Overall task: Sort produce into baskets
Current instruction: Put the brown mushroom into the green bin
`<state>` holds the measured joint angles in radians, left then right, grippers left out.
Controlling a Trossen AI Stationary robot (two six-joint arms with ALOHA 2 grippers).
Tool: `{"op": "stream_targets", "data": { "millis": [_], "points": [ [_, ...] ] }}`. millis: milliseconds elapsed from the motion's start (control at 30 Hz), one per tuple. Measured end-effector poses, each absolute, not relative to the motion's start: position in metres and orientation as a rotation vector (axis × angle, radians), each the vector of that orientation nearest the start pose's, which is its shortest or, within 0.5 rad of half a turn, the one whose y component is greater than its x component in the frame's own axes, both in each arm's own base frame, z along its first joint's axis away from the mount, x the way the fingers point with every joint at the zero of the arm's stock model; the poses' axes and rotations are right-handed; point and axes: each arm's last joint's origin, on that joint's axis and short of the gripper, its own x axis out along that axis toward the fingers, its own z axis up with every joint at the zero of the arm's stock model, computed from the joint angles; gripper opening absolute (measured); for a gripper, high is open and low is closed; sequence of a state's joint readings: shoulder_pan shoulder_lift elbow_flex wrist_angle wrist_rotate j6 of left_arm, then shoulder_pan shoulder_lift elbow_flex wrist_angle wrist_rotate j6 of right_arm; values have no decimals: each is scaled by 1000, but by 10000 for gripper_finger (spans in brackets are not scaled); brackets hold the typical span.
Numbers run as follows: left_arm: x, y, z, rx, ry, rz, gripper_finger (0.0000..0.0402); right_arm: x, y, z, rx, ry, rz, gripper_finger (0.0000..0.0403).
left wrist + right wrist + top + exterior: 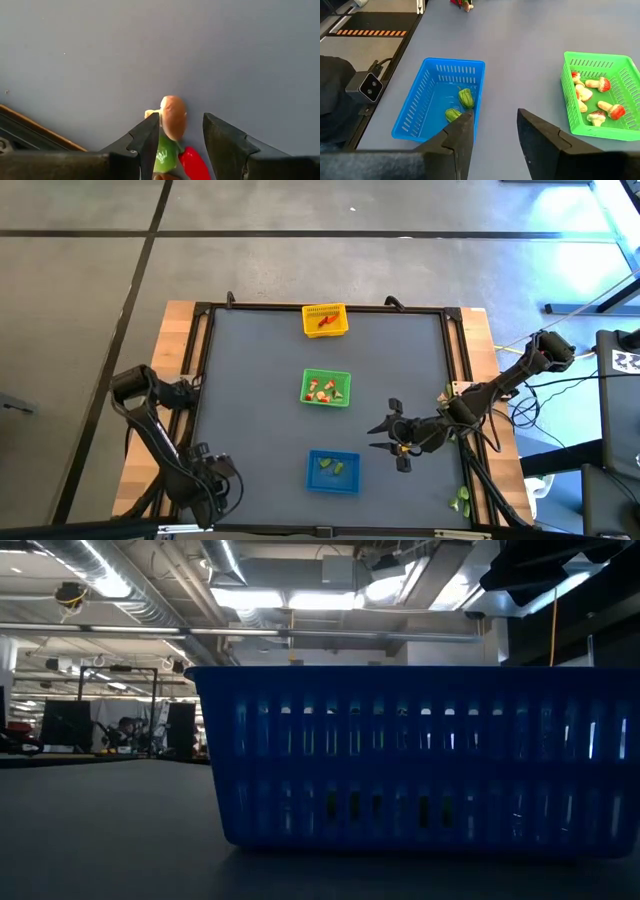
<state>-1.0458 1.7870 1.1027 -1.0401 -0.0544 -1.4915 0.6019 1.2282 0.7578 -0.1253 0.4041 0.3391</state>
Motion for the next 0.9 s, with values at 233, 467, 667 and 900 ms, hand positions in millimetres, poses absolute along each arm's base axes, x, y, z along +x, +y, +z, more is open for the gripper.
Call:
{"op": "stream_targets", "data": {
  "millis": [233,467,667,900],
  "points": [
    [147,-250,153,-201,1536,483,94,217,135,242,31,545,104,152],
    [147,-250,154,-211,1533,489,14,217,135,242,13,543,109,152],
    [160,-244,162,-255,1515,475,13,217,135,242,13,543,109,152],
    [190,-227,192,-288,1368,424,5,217,135,242,14,542,109,152]
  ]
}}
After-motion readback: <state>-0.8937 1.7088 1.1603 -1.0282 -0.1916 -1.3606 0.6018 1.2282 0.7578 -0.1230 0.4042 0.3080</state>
